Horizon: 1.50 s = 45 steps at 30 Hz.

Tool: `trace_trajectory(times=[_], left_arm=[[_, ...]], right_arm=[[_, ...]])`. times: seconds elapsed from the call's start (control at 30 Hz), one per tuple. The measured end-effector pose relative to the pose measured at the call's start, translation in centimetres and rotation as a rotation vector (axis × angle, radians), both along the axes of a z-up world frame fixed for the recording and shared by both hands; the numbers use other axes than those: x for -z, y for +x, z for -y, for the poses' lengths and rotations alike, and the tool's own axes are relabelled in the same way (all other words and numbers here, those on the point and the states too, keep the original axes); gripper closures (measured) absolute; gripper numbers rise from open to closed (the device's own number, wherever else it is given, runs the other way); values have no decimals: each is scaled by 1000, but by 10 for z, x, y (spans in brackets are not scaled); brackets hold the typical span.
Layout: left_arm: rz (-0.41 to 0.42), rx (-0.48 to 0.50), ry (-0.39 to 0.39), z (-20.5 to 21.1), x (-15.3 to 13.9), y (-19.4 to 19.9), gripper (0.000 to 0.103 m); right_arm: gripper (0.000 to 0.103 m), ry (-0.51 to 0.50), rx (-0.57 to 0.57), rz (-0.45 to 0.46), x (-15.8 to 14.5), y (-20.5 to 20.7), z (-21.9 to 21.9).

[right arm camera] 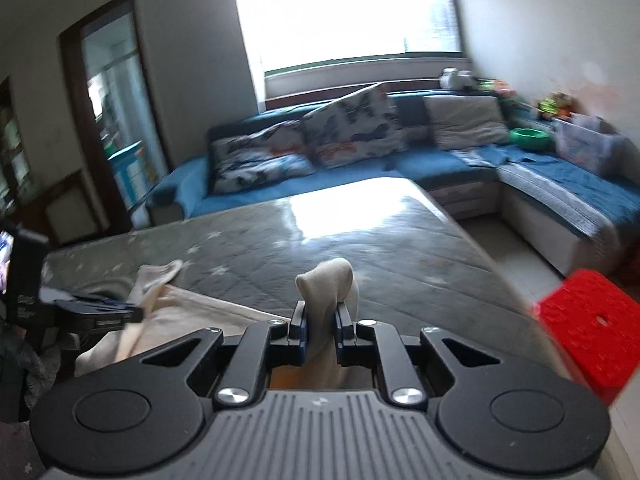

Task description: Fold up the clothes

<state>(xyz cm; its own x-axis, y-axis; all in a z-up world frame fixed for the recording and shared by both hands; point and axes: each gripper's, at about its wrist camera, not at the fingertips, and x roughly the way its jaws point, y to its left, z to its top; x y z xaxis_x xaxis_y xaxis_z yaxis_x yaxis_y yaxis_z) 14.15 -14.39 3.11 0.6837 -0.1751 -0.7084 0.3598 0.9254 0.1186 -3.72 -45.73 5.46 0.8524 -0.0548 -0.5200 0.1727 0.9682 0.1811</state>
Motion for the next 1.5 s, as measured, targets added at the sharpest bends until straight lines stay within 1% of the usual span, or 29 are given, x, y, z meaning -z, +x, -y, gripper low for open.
trace_trajectory(times=[0.03,0.13,0.23,0.33,0.43,0.47,0.53,0.57,0.6,0.63,0.67,0.7,0.8,0.9,0.97,1.0,1.03,1.07,1.1,1.17,1.2,1.3,1.5], left_arm=[[1,-6,-13,-4,-2,-3,96],[13,-27,-38,-14,-7,-11,97],[23,-56,-69,-27,-14,-18,98],[26,-76,-86,-37,-21,-23,99],[13,-67,-103,-38,-26,-24,98],[12,-58,-106,-34,-26,-25,96],[0,-43,-104,-25,-25,-24,95],[-6,-35,-98,-19,-24,-22,94],[-12,-29,-90,-13,-22,-22,84],[-18,-26,-80,-8,-20,-21,76],[-23,-23,-70,-3,-18,-20,62],[-27,-19,-57,2,-15,-19,52],[-45,-4,-13,12,-5,-16,46],[-59,5,26,17,6,-13,45],[-47,18,40,16,8,-12,45],[-42,25,49,15,8,-11,50],[-40,31,57,14,8,-10,57],[-37,36,66,12,8,-10,73],[-35,42,74,11,8,-9,84],[-31,36,75,5,6,-9,95],[-22,31,75,2,5,-10,98],[10,-2,73,-12,-2,-16,102],[67,-103,4,-55,-24,-34,103]], right_arm=[[92,7,29,-1,2,-9,5],[91,31,110,-44,17,-33,22],[91,46,177,-103,36,-50,38],[88,58,214,-134,47,-63,49],[87,45,224,-136,50,-68,50],[86,44,224,-130,48,-69,50],[82,43,222,-115,45,-69,49],[78,41,217,-109,43,-68,47],[75,39,211,-102,42,-67,46],[75,36,206,-95,40,-66,44],[73,36,196,-93,39,-65,43],[69,35,187,-90,39,-64,41],[67,30,148,-96,38,-59,33],[66,29,123,-110,41,-53,26],[66,30,109,-117,43,-50,21],[66,31,101,-119,43,-49,19],[66,27,93,-121,43,-47,17],[65,24,85,-123,44,-46,14],[64,19,79,-124,44,-45,13],[63,13,67,-129,46,-42,10],[63,12,61,-131,46,-41,8],[63,4,49,-138,48,-39,4],[62,-4,40,-145,49,-42,0]])
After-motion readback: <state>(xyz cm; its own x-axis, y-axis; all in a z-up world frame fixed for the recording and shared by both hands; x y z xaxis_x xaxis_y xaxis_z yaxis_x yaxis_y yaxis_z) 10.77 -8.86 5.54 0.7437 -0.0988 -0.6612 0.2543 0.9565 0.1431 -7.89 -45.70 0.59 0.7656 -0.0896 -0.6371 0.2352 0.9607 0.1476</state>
